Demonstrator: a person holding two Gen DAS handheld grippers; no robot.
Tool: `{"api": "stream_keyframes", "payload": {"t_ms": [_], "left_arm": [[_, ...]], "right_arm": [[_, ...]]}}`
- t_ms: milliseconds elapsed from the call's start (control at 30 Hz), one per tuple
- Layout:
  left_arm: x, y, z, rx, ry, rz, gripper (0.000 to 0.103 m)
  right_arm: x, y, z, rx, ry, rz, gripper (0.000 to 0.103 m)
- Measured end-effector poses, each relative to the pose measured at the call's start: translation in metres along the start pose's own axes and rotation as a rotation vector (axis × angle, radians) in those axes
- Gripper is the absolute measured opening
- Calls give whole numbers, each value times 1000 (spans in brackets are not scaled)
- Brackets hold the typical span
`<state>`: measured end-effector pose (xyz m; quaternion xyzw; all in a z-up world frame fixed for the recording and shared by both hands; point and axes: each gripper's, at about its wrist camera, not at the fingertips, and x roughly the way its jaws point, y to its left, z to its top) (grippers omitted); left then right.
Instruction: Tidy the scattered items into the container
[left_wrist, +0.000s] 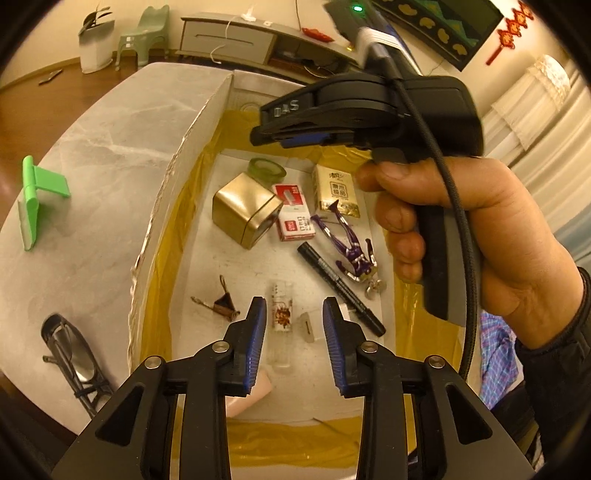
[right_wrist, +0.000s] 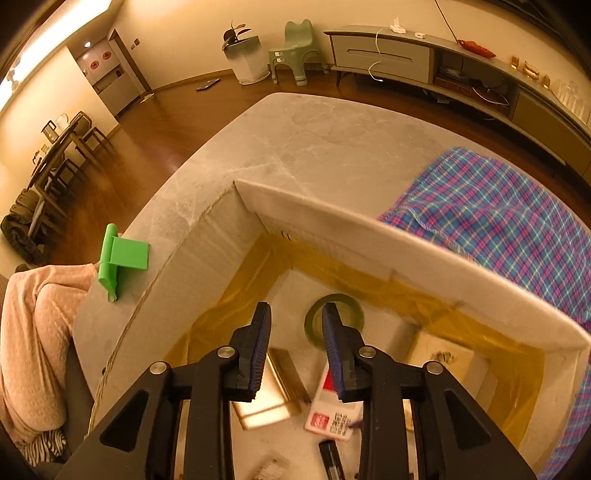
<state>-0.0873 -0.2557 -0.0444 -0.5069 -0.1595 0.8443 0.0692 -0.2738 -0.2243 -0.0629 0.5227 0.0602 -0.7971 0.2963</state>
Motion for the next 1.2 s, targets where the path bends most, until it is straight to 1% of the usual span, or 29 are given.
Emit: {"api": "stream_keyframes", "payload": {"t_ms": [133,200,300,367,433,567,633,667,700,733,833,967,1033,1200], "left_arm": [[-5,2,-7,-12,-6,13,35],[-10,0,-12,-9,-18,24,35],[-22,-5,-20,6,-48,66,35],[-29,-9,-24,16,-68,95,36],[-37,-13,-29,28,-92,121,40],[-49,-20,-37,36,-121,147,42],[-52,-25,-41,44,-123,151,42],[-54,-28,-44,46,-124,155,43],[-55,-30,-45,49,-125,159,45],[-57,-34,-48,57,-131,168,50],[-64,-46,-54,71,-157,176,62],[-72,-58,-61,72,-186,163,63],[-76,-65,-65,81,-203,170,63],[-79,-76,-69,76,-210,188,63]], "right_arm": [[-15,-4,-12,1,2,9,44],[-25,-6,-21,1,2,14,46],[-37,-8,-33,-7,15,29,48],[-49,-6,-43,-31,23,38,49],[-61,-3,-54,-61,21,40,52],[-92,3,-80,-122,3,41,56],[-108,5,-93,-148,-11,44,61],[-116,8,-101,-165,-18,41,61],[-124,10,-111,-185,-24,35,62],[-130,11,-117,-205,-30,29,62],[-152,19,-143,-295,-59,-24,65],[-173,29,-172,-424,-90,-113,68],[-184,31,-186,-472,-105,-142,69],[-198,28,-211,-475,-116,-126,71]]}}
